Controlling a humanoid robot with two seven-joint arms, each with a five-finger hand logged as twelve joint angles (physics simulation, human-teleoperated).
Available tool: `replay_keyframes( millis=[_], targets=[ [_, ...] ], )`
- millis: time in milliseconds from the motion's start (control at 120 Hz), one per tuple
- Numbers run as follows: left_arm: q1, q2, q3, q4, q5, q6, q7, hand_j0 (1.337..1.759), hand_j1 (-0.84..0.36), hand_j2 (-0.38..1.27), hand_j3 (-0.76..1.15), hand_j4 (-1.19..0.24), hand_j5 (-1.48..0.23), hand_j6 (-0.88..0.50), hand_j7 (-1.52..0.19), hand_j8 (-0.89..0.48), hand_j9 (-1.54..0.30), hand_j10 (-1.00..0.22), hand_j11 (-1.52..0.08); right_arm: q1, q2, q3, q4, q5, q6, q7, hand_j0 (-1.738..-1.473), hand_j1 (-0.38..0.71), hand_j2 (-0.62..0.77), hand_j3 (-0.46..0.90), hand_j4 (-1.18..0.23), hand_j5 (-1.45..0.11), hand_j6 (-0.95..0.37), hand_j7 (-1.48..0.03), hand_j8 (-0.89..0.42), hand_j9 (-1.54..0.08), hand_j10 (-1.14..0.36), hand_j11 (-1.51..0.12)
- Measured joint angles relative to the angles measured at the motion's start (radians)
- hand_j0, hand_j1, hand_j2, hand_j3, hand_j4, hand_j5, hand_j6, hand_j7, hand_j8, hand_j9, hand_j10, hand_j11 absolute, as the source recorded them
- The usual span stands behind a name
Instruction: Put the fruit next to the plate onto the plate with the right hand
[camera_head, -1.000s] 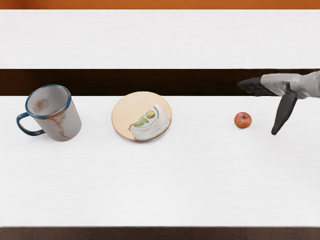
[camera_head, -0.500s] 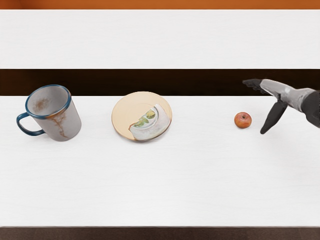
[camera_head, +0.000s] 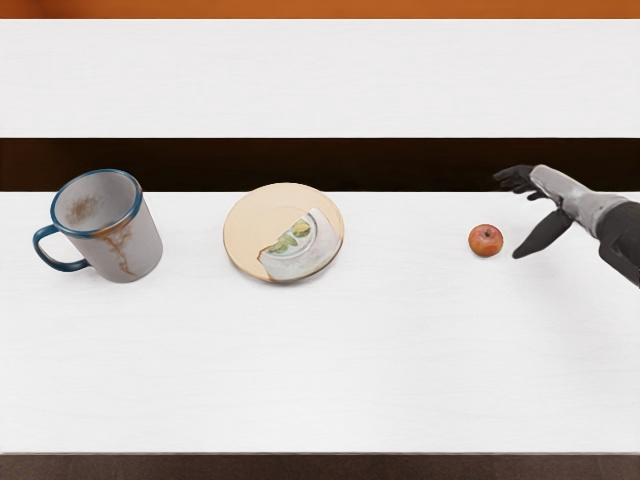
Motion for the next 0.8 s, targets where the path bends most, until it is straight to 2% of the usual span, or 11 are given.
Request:
replay_keyframes(
  millis=[225, 258, 342, 417, 567, 800],
  targets=[
    [0.000, 0.000, 0.000, 0.000, 0.000, 0.000, 0.000, 1.658, 0.06, 0.05, 0.00, -0.25, -0.32, -0.25, -0.32, -0.25, -0.32, -0.24, -0.32, -0.012, 0.041, -0.018, -0.040, -0.010, -0.037, -0.009, -1.658, -0.08, -0.04, 0.00, -0.23, -0.30, -0.24, -0.30, -0.24, -0.30, -0.23, -0.30],
    [0.000, 0.000, 0.000, 0.000, 0.000, 0.000, 0.000, 1.658, 0.06, 0.05, 0.00, -0.25, -0.32, -0.25, -0.32, -0.24, -0.32, -0.24, -0.32, -0.013, 0.051, -0.029, -0.040, -0.018, -0.048, -0.026, -1.658, -0.07, -0.04, 0.00, -0.24, -0.30, -0.24, -0.30, -0.24, -0.30, -0.24, -0.30],
    [0.000, 0.000, 0.000, 0.000, 0.000, 0.000, 0.000, 1.658, 0.06, 0.05, 0.00, -0.25, -0.32, -0.25, -0.32, -0.24, -0.32, -0.24, -0.32, -0.011, 0.079, -0.045, -0.040, -0.076, -0.078, -0.107, -1.658, -0.07, -0.04, 0.00, -0.24, -0.31, -0.24, -0.30, -0.24, -0.31, -0.24, -0.31],
    [0.000, 0.000, 0.000, 0.000, 0.000, 0.000, 0.000, 1.658, 0.06, 0.05, 0.00, -0.25, -0.32, -0.25, -0.32, -0.24, -0.32, -0.24, -0.32, -0.010, 0.095, -0.052, -0.039, -0.111, -0.098, -0.148, -1.658, -0.07, -0.04, 0.00, -0.24, -0.31, -0.24, -0.31, -0.24, -0.31, -0.24, -0.31],
    [0.000, 0.000, 0.000, 0.000, 0.000, 0.000, 0.000, 1.658, 0.06, 0.05, 0.00, -0.24, -0.32, -0.25, -0.32, -0.24, -0.32, -0.24, -0.32, -0.004, 0.127, -0.058, -0.039, -0.144, -0.121, -0.190, -1.658, -0.07, -0.04, 0.00, -0.24, -0.31, -0.25, -0.31, -0.24, -0.31, -0.24, -0.31],
    [0.000, 0.000, 0.000, 0.000, 0.000, 0.000, 0.000, 1.658, 0.06, 0.05, 0.00, -0.25, -0.32, -0.25, -0.32, -0.25, -0.32, -0.24, -0.32, -0.004, 0.167, -0.070, -0.043, -0.155, -0.143, -0.228, -1.658, -0.06, -0.04, 0.00, -0.25, -0.31, -0.25, -0.31, -0.25, -0.31, -0.25, -0.31]
  ],
)
